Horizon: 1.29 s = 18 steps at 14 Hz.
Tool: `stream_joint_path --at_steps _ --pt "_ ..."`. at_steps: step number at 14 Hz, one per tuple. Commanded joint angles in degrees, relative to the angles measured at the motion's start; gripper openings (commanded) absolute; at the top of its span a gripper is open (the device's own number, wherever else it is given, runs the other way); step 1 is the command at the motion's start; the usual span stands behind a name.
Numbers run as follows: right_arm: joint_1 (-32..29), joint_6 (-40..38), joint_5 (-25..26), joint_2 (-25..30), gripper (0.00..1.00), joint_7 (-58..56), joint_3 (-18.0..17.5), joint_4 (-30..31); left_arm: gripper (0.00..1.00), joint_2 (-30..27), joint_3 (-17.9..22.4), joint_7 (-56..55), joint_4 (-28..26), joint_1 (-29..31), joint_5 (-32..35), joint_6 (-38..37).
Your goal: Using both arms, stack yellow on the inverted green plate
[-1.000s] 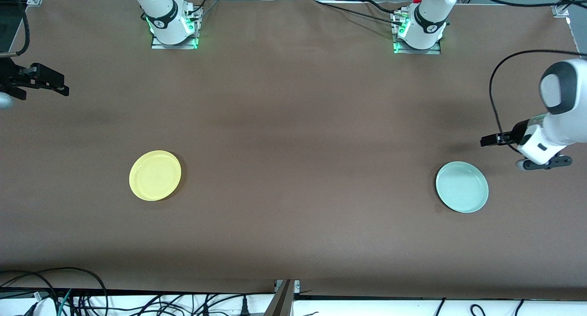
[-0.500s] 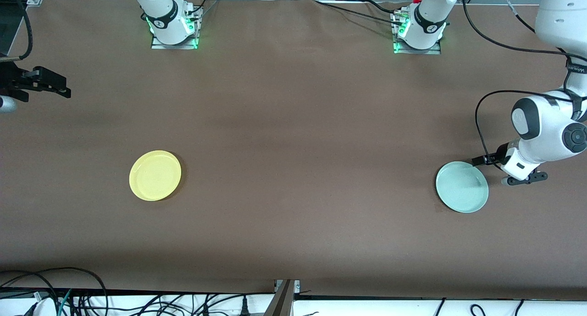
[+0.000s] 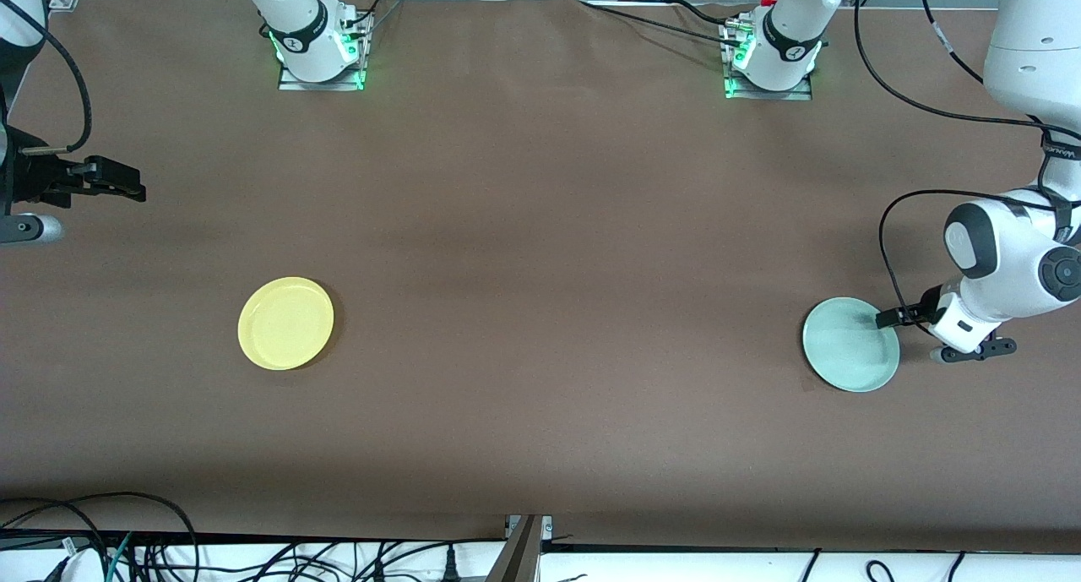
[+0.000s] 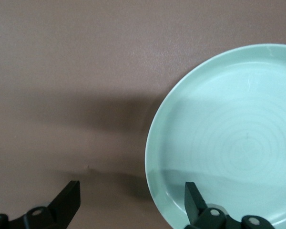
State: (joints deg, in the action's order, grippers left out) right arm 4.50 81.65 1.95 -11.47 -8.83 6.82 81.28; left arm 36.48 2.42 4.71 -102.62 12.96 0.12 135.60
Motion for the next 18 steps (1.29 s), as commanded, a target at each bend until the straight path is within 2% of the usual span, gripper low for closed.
stream_joint_path --at_steps 1,4,5,10,12,15,18 --pt "-0.8 0.4 0.5 -2.7 1.0 -0.7 -0.1 -0.2 0.64 2.7 -0.4 0.9 3.1 0.0 0.3 -0.5" --pt "-1.8 2.2 0.2 -6.4 1.0 -0.7 -0.1 -0.2 0.11 2.8 -0.7 1.9 3.1 0.0 0.2 -0.5" --pt "-2.2 5.1 -0.2 -7.3 1.0 -0.6 -0.1 0.3 0.0 2.8 -0.6 3.1 3.1 -0.3 0.3 -0.7" --pt "-4.0 12.9 -1.1 -13.7 1.0 -0.6 -0.1 2.6 0.0 1.4 -0.9 5.0 5.1 -3.1 0.8 -3.4" --pt "-4.4 16.7 -3.3 -14.7 1.0 -0.6 -0.1 5.7 0.0 0.3 -0.9 4.3 9.7 -5.5 0.8 -11.9" --pt "-4.4 20.4 -3.4 -14.6 1.0 -0.6 -0.1 10.6 0.0 0.1 -0.8 -2.3 20.2 -10.4 0.8 -27.3" --pt "-4.4 23.0 -3.4 -14.6 1.0 -0.5 -0.1 15.5 0.0 0.1 -0.4 -11.8 26.1 -18.2 4.5 -36.0"
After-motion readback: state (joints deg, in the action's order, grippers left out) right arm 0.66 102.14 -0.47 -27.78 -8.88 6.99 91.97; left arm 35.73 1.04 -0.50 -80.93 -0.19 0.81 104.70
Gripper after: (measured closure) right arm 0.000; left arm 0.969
